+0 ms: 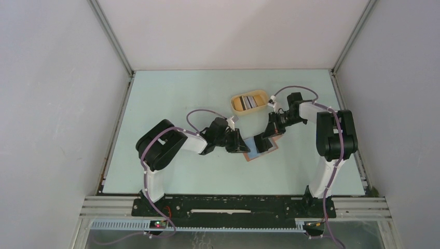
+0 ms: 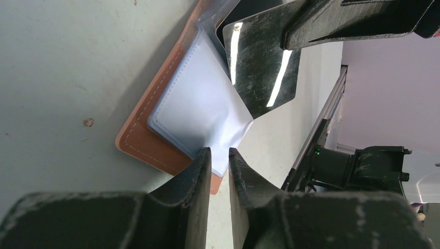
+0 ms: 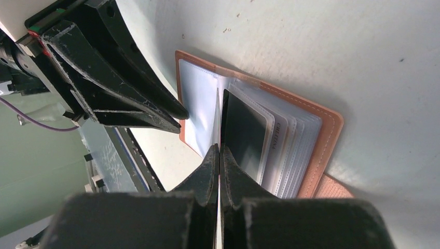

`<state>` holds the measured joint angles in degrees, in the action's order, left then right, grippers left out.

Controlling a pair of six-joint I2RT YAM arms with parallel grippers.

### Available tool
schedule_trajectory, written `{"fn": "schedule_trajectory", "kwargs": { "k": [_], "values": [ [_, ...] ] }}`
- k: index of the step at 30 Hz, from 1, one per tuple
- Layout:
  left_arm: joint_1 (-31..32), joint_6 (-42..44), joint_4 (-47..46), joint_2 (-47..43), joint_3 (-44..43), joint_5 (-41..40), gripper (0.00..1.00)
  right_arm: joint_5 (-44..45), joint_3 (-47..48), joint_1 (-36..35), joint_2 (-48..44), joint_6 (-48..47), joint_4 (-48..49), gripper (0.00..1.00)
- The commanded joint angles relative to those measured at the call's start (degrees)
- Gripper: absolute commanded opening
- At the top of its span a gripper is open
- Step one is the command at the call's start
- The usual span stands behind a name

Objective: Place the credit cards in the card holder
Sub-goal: Insert the credit card into the card holder.

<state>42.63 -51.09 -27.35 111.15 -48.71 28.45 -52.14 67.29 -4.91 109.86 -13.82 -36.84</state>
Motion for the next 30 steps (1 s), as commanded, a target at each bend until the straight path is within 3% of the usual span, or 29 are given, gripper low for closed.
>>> {"fn": "schedule_trajectory", "kwargs": {
  "k": [1,30],
  "values": [
    [0.0,0.4,1.9,0.2,1.1,-1.0,0.24,1.7,2.0,-0.3,-0.4,-2.5,-1.9,0.0],
    [-0.4,0.5,2.3,0.1,1.2,-0.4,0.24,6.4,4.6,-3.8,3.8,-1.8,-4.3,0.0]
  ]
}}
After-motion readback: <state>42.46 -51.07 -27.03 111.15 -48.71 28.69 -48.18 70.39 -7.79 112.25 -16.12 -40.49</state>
